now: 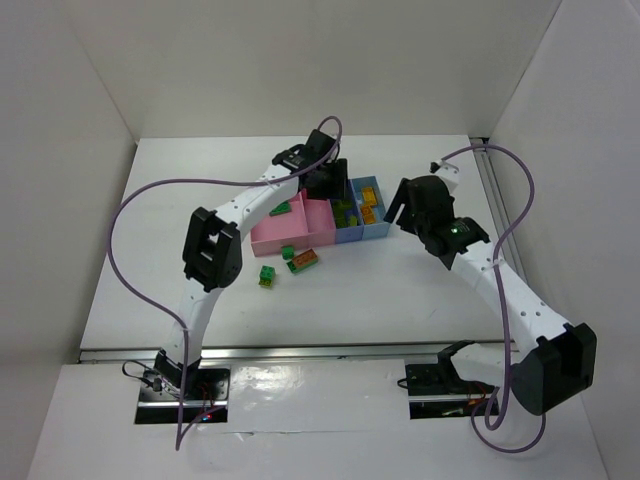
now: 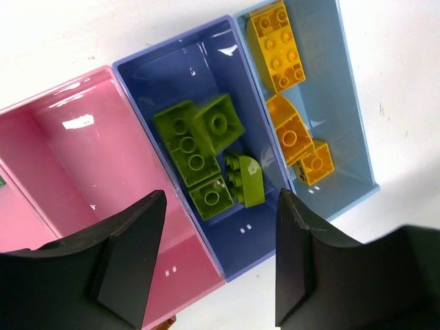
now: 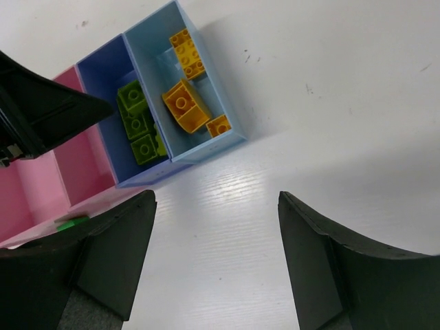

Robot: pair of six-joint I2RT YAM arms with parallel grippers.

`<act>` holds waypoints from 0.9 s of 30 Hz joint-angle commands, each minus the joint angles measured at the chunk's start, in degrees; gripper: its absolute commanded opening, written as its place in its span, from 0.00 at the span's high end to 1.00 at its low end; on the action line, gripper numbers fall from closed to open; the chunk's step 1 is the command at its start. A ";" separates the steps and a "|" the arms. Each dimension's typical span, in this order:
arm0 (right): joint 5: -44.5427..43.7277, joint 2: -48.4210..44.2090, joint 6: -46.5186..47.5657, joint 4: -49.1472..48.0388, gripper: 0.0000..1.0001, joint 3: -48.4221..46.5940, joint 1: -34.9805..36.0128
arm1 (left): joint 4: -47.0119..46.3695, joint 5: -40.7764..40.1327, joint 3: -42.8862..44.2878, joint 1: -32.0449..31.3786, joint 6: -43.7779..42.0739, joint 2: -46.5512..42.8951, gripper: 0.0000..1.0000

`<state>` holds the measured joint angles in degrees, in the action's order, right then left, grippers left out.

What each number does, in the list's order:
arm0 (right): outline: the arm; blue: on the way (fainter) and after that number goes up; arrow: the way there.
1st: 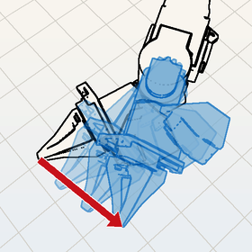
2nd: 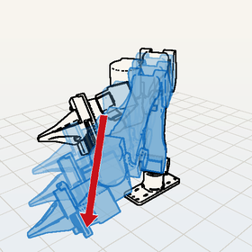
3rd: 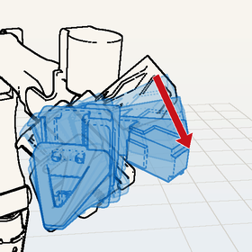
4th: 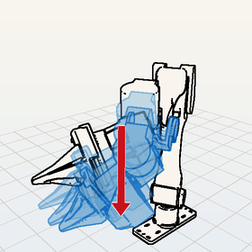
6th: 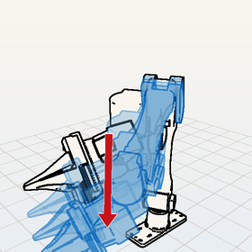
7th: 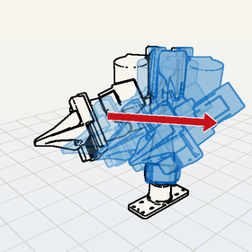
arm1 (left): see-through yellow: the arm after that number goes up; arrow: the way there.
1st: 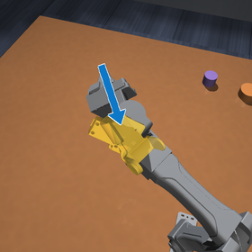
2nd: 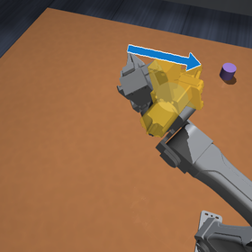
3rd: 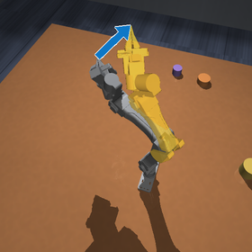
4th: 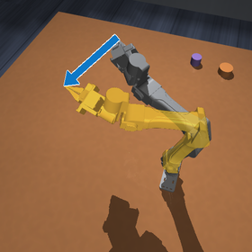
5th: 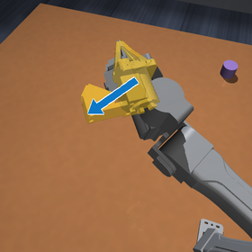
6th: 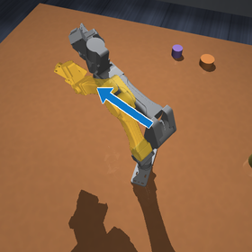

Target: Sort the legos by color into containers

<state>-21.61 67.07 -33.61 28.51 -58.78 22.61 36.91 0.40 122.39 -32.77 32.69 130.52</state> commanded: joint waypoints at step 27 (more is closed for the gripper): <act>15.11 31.63 13.74 -10.14 0.14 -11.00 25.29 | -2.01 -7.09 -62.07 13.80 -2.01 -49.04 0.30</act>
<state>-5.23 98.52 -21.06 21.26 -66.19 47.51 37.19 -9.58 63.61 -16.88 30.26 85.17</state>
